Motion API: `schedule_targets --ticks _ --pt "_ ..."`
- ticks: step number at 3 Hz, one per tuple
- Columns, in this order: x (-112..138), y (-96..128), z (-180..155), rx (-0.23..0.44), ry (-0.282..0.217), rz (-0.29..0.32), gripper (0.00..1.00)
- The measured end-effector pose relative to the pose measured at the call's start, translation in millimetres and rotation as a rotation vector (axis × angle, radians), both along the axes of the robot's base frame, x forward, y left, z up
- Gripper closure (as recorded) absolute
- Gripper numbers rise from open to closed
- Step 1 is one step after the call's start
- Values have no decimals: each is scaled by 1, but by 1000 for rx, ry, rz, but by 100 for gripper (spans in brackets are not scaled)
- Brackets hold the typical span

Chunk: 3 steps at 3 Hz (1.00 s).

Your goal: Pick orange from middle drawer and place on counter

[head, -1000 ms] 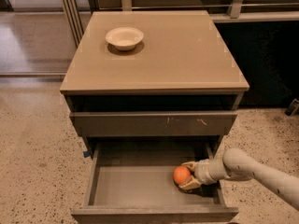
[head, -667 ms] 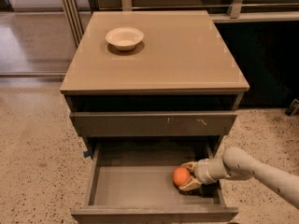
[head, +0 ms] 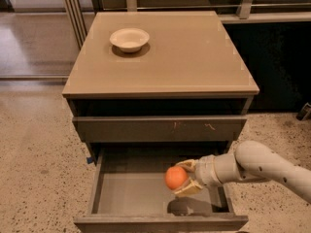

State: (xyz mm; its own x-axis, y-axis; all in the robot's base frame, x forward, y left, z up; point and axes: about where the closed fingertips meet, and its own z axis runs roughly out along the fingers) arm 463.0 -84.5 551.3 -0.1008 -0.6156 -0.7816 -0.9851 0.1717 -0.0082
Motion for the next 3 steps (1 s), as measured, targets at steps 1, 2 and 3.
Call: schedule_targets --ticks 1,2,3 --pt "-6 17 100 -26 -86 23 100" --pt "-6 18 129 -78 -141 33 100" --pt "-3 15 138 -80 -135 25 100"
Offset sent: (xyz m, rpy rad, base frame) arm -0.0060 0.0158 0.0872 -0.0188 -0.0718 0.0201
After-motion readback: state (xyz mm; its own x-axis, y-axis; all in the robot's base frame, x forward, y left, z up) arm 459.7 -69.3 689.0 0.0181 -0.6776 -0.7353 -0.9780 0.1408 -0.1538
